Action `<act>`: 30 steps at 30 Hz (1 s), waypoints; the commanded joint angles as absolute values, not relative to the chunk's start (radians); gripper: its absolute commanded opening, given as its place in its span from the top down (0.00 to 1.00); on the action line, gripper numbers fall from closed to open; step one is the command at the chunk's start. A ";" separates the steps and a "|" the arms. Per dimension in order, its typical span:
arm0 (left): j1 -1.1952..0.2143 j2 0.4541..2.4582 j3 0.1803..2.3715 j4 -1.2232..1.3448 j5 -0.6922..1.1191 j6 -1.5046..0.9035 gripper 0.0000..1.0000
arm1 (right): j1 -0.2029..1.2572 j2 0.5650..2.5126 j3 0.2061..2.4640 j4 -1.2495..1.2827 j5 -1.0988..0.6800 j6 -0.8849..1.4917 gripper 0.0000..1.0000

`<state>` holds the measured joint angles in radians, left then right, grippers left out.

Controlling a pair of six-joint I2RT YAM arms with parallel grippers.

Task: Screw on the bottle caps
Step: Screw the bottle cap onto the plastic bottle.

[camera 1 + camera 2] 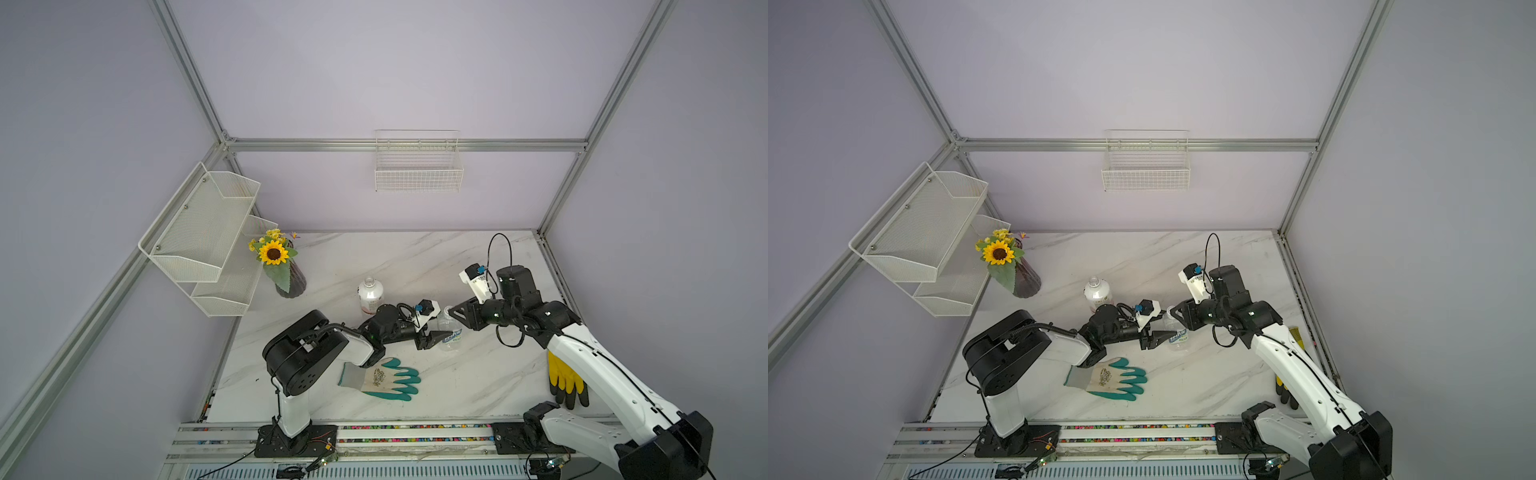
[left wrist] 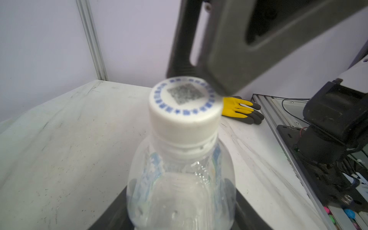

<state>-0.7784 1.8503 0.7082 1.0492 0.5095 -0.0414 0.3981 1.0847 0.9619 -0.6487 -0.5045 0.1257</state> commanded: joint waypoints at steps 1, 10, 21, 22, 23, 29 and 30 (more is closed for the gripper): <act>-0.759 1.821 0.719 1.014 0.419 -0.060 0.38 | 0.413 1.057 0.927 -0.736 -0.604 0.154 0.68; -0.758 1.769 0.695 0.954 0.429 0.013 0.38 | 0.414 1.040 1.053 -0.782 -0.465 0.150 0.55; -0.753 1.639 0.670 0.758 0.477 0.232 0.38 | 0.415 1.142 1.270 -0.942 -0.376 -0.368 0.37; -0.753 1.638 0.669 0.758 0.486 0.240 0.38 | 0.414 1.142 1.269 -0.955 -0.395 -0.432 0.37; -0.752 1.640 0.668 0.754 0.493 0.247 0.38 | 0.413 1.146 1.270 -0.961 -0.404 -0.474 0.37; -0.747 1.631 0.662 0.744 0.530 0.265 0.38 | 0.421 1.213 1.315 -1.015 -0.450 -0.683 0.39; -0.747 1.626 0.660 0.742 0.533 0.267 0.38 | 0.426 1.223 1.316 -1.018 -0.450 -0.713 0.40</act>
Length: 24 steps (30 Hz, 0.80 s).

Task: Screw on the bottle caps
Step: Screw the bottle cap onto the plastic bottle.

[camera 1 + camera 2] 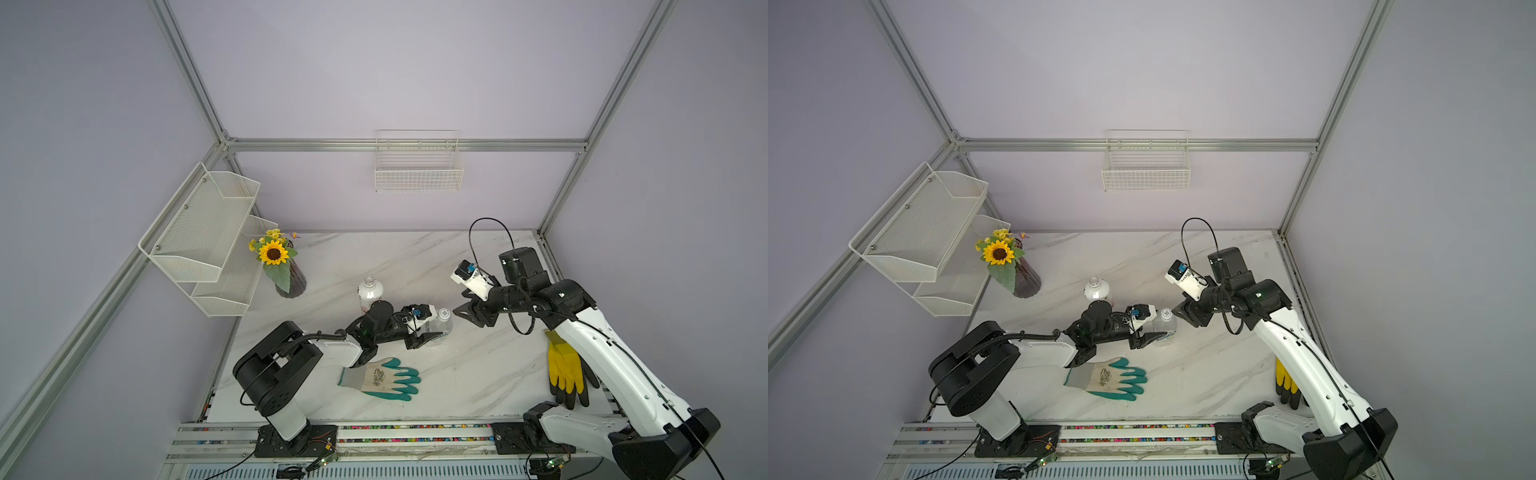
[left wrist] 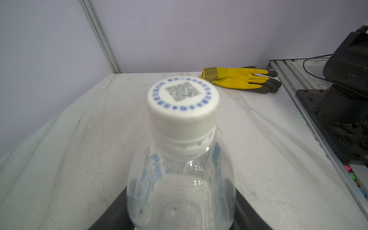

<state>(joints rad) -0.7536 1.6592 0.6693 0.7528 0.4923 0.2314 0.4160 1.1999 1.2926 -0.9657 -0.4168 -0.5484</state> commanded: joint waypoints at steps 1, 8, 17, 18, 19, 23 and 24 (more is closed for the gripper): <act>-0.747 1.620 0.658 0.740 0.536 0.269 0.38 | 0.433 1.231 1.317 -1.026 -0.445 -0.744 0.41; -0.747 1.617 0.666 0.730 0.561 0.268 0.38 | 0.491 1.317 1.360 -1.026 -0.369 -0.832 0.44; -0.747 1.621 0.670 0.730 0.575 0.260 0.38 | 0.551 1.381 1.371 -1.039 -0.349 -0.891 0.51; -0.747 1.624 0.671 0.730 0.579 0.258 0.38 | 0.550 1.385 1.371 -1.043 -0.356 -0.897 0.54; -0.747 1.624 0.672 0.730 0.580 0.256 0.38 | 0.551 1.389 1.376 -1.043 -0.362 -0.898 0.57; -0.747 1.625 0.672 0.730 0.584 0.255 0.38 | 0.551 1.393 1.372 -1.042 -0.355 -0.898 0.60; -0.747 1.625 0.672 0.730 0.586 0.255 0.38 | 0.551 1.393 1.369 -1.040 -0.353 -0.899 0.60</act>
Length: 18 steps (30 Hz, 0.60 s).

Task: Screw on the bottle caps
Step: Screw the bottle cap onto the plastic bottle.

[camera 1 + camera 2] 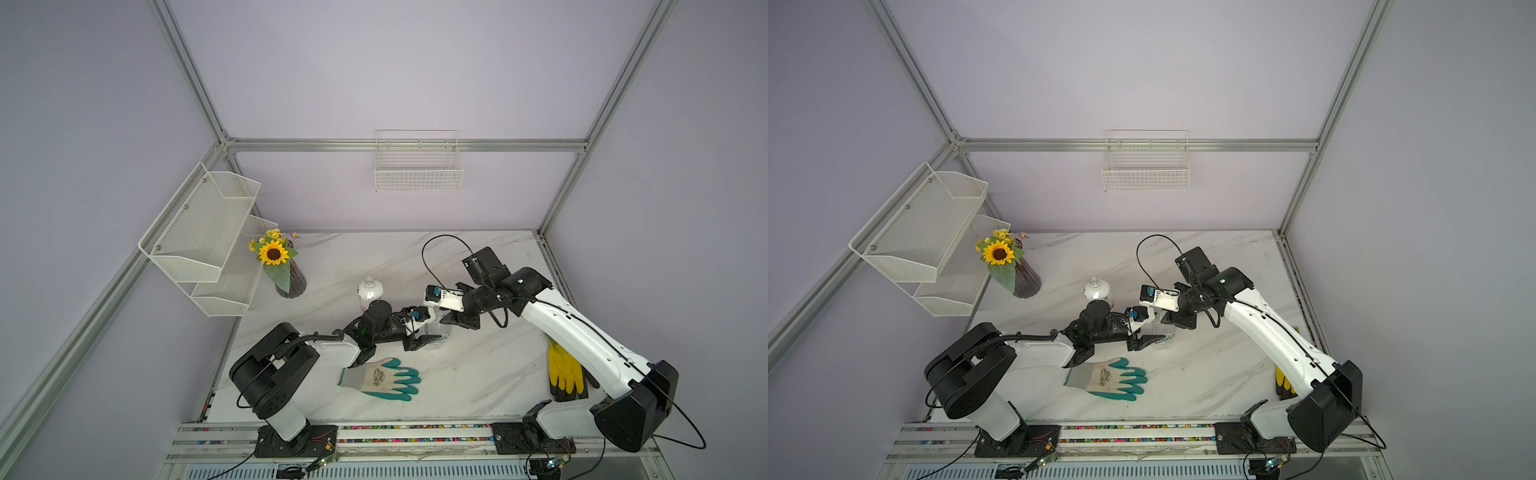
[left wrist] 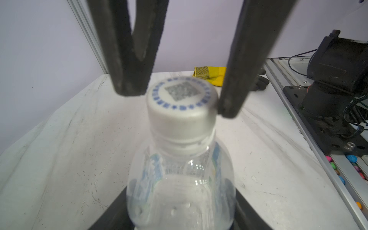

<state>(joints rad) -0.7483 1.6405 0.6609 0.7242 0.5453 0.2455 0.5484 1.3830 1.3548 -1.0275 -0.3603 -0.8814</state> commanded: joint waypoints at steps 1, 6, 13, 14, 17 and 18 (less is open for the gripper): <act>-0.747 1.623 0.672 0.730 0.586 0.253 0.38 | 0.551 1.391 1.367 -1.039 -0.355 -0.901 0.59; -0.747 1.626 0.675 0.726 0.585 0.252 0.38 | 0.551 1.383 1.366 -1.049 -0.390 -0.906 0.58; -0.747 1.631 0.676 0.730 0.586 0.246 0.38 | 0.554 1.376 1.344 -1.042 -0.382 -0.908 0.57; -0.747 1.632 0.676 0.730 0.585 0.245 0.38 | 0.554 1.373 1.340 -1.043 -0.382 -0.909 0.57; -0.747 1.635 0.678 0.730 0.581 0.244 0.38 | 0.554 1.360 1.333 -1.044 -0.397 -0.911 0.53; -0.748 1.638 0.678 0.730 0.580 0.244 0.38 | 0.554 1.358 1.332 -1.044 -0.397 -0.911 0.52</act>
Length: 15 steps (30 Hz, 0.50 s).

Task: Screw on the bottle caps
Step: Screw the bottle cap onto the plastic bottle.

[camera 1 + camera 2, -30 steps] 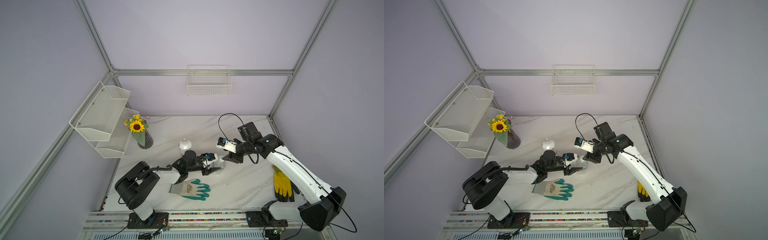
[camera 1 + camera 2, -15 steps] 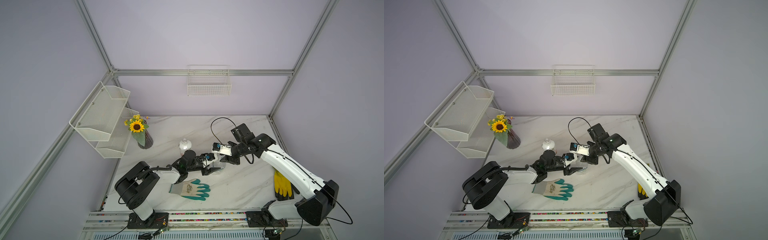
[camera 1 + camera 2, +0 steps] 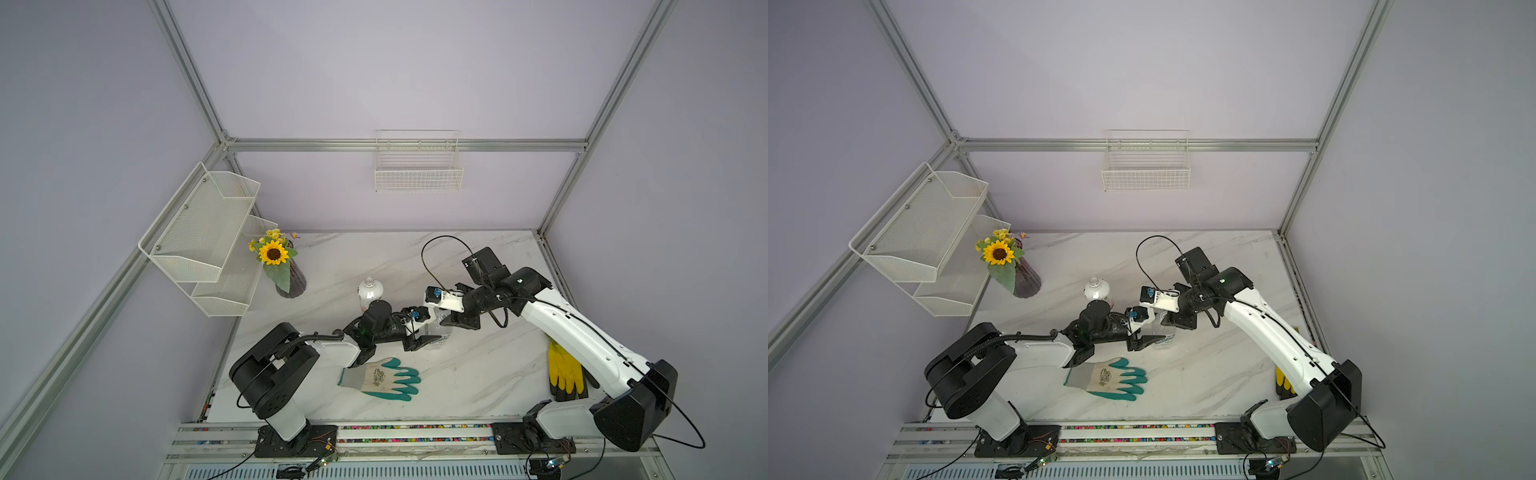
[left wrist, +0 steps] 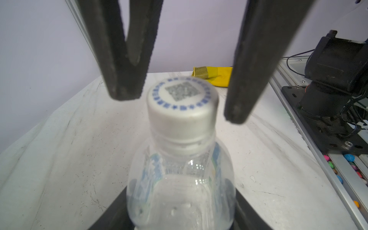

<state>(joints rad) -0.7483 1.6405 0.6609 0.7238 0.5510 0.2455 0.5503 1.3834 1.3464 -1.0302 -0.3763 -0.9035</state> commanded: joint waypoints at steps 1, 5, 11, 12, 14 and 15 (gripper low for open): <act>-0.747 1.639 0.680 0.730 0.580 0.245 0.38 | 0.554 1.355 1.329 -1.044 -0.395 -0.912 0.52; -0.747 1.643 0.683 0.728 0.584 0.242 0.38 | 0.554 1.350 1.314 -1.029 -0.394 -0.913 0.54; -0.747 1.639 0.683 0.726 0.584 0.240 0.38 | 0.554 1.353 1.299 -0.999 -0.395 -0.902 0.61; -0.747 1.640 0.683 0.727 0.584 0.240 0.38 | 0.554 1.353 1.295 -0.995 -0.390 -0.900 0.64; -0.747 1.638 0.683 0.730 0.584 0.237 0.38 | 0.554 1.350 1.291 -0.980 -0.388 -0.887 0.67; -0.747 1.638 0.683 0.729 0.582 0.234 0.38 | 0.554 1.347 1.290 -0.976 -0.388 -0.878 0.70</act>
<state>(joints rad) -0.7479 1.6405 0.6613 0.7208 0.5629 0.2440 0.5507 1.3705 1.3075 -1.0004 -0.3786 -0.8959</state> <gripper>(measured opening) 0.624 0.319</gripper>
